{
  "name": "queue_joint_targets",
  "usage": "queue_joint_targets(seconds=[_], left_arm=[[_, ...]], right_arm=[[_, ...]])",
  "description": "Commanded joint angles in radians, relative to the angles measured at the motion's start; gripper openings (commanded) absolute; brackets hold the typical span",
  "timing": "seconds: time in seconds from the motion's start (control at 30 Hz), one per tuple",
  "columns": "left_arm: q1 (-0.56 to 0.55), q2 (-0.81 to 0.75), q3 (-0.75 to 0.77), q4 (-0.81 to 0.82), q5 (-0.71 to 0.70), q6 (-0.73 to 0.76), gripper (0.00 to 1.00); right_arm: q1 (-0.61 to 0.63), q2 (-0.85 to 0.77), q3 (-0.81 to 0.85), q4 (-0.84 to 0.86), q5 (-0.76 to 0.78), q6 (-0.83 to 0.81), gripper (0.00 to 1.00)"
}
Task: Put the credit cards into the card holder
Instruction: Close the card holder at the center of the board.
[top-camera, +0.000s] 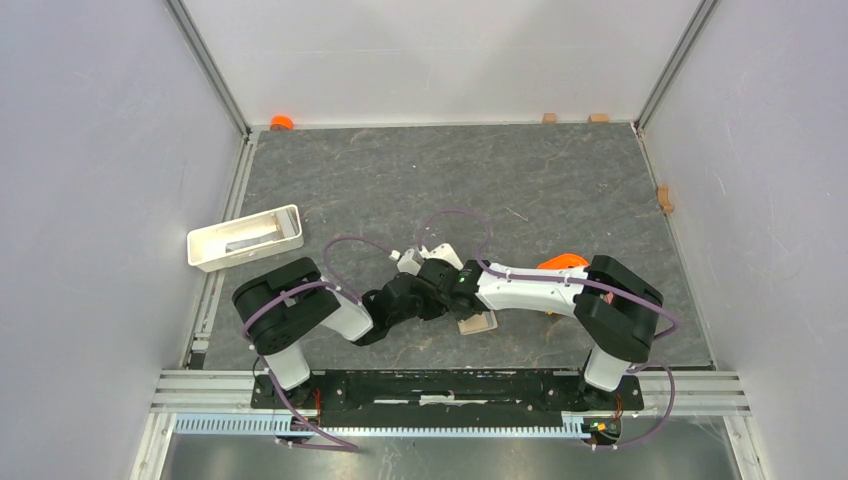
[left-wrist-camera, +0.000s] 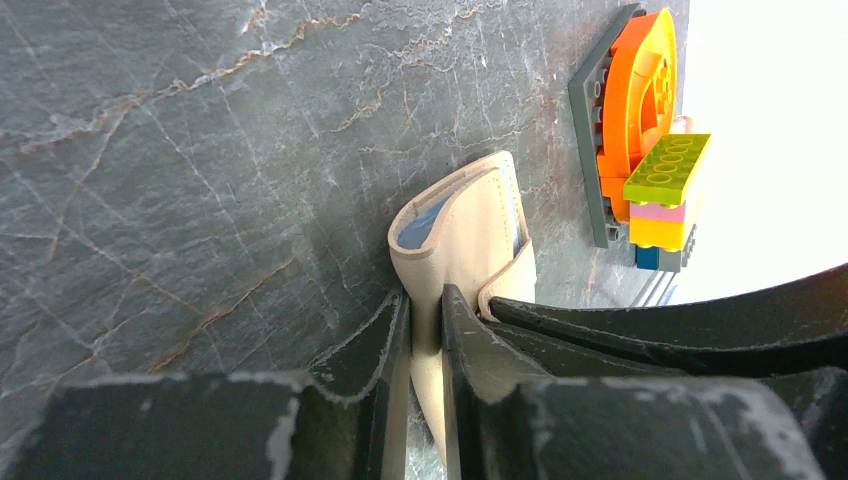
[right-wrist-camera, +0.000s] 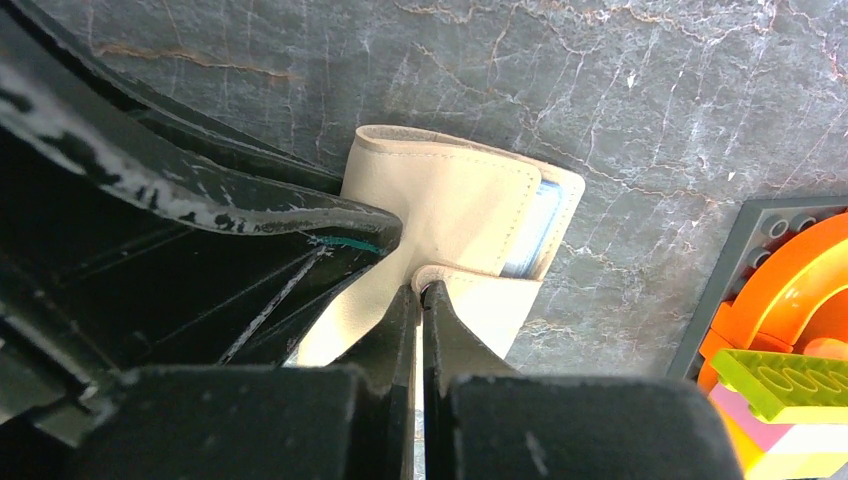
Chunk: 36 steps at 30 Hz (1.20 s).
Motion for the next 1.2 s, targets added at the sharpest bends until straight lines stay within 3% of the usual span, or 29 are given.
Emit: queue_joint_targets(seconds=[0.0,0.43,0.9,1.17], left_arm=[[-0.026,-0.008,-0.039,-0.09,0.066,-0.022,0.07],[0.045,-0.322,-0.087,-0.423,0.051,0.097,0.2],[0.09,-0.426,-0.132,-0.491,0.095,0.133,0.41],[0.124,-0.551,-0.17,-0.635,0.061,0.16,0.44]], right_arm=[[0.065,0.321,-0.151,0.299,-0.559,0.204,0.0],[0.111,0.481,-0.033,0.218,-0.516,0.214,0.0],[0.115,0.524,0.041,0.123,-0.354,0.208,0.03],[0.122,0.567,0.109,0.083,-0.309,0.199,0.06]])
